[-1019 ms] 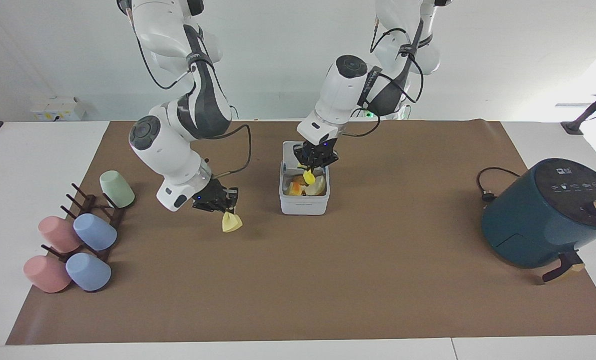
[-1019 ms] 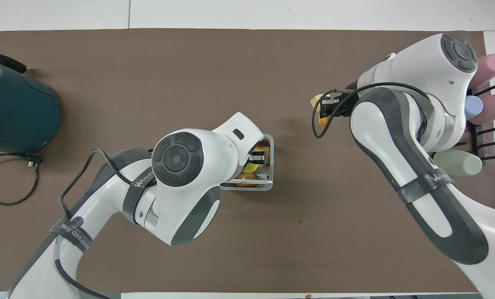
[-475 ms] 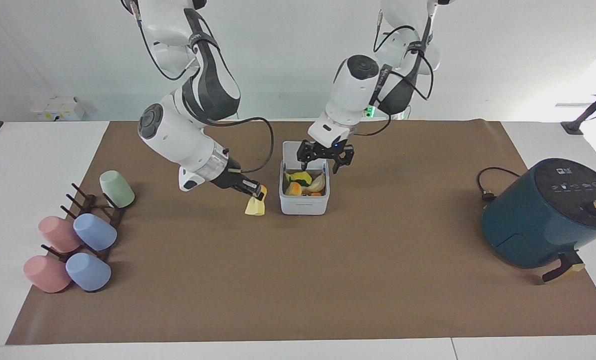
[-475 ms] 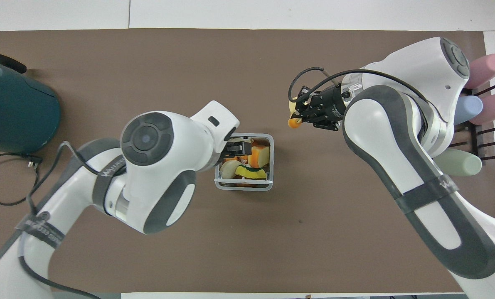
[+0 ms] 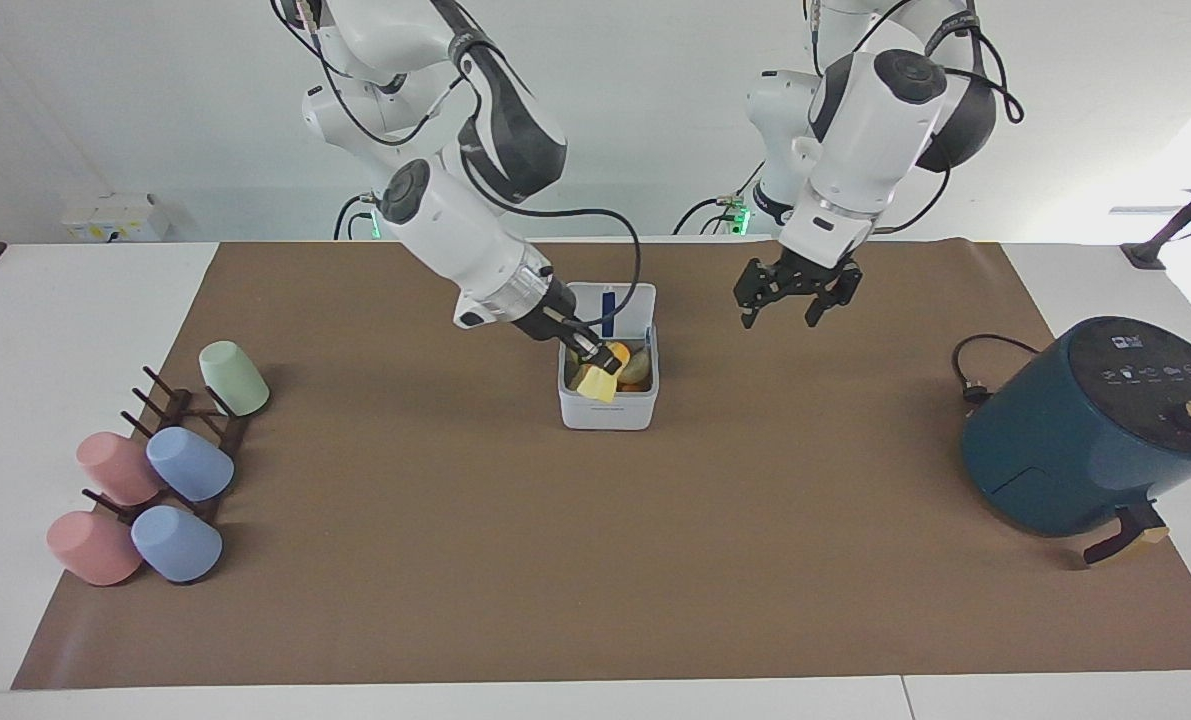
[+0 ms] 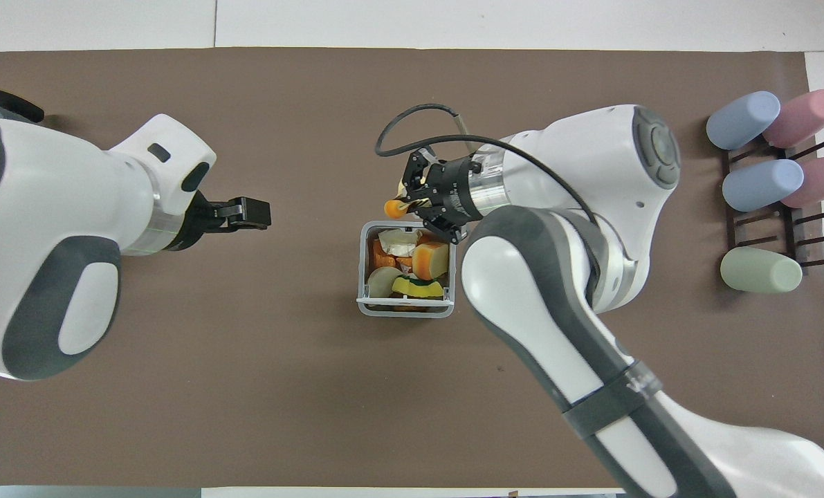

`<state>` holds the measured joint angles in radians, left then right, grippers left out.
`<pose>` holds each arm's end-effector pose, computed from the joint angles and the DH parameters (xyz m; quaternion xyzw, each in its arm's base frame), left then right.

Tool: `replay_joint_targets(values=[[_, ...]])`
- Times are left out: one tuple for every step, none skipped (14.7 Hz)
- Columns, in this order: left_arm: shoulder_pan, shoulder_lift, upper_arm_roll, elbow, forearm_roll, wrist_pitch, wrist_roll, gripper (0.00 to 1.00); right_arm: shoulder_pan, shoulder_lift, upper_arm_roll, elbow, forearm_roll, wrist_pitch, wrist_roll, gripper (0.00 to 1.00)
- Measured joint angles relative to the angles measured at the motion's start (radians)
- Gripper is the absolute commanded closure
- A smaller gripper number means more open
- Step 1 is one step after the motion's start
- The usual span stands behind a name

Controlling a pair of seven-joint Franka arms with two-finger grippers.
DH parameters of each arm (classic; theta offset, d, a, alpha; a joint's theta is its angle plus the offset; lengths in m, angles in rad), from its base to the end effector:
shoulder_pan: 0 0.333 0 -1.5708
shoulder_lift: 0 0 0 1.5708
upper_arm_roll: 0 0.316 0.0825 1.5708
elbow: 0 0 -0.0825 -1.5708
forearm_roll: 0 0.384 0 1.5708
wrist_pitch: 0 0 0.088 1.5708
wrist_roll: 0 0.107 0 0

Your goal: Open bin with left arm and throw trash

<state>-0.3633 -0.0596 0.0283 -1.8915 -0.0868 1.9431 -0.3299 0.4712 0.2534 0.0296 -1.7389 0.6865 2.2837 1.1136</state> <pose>0.5225 -0.1878 0.5376 0.9975 0.0110 0.0387 0.0579 0.5730 0.3287 0.4642 -0.8324 0.4540 0.1133 0.2970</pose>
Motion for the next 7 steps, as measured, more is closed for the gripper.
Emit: replay_joint_targets(values=[[0.029,-0.004,0.0,0.003,0.009,-0.015,0.041,0.0,0.027,-0.001,0.001,-0.017,0.0,0.035,0.022,0.94],[0.061,-0.006,0.0,0.01,0.017,-0.033,0.089,0.0,0.042,-0.003,0.001,-0.038,0.001,0.055,0.034,0.81],[0.091,-0.006,0.0,0.022,0.021,-0.051,0.135,0.0,0.045,-0.007,0.001,-0.058,0.002,0.057,0.036,0.5],[0.123,-0.006,0.0,0.035,0.022,-0.068,0.181,0.0,0.044,-0.013,0.0,-0.079,0.003,0.057,0.037,0.08],[0.155,-0.005,0.001,0.05,0.023,-0.085,0.225,0.0,0.044,-0.02,-0.001,-0.098,0.007,0.057,0.047,0.0],[0.184,-0.005,0.001,0.067,0.023,-0.105,0.262,0.0,0.046,-0.027,-0.001,-0.112,0.009,0.057,0.079,0.0],[0.21,-0.005,0.001,0.085,0.024,-0.127,0.294,0.0,0.048,-0.033,0.001,-0.12,0.009,0.058,0.117,0.0]])
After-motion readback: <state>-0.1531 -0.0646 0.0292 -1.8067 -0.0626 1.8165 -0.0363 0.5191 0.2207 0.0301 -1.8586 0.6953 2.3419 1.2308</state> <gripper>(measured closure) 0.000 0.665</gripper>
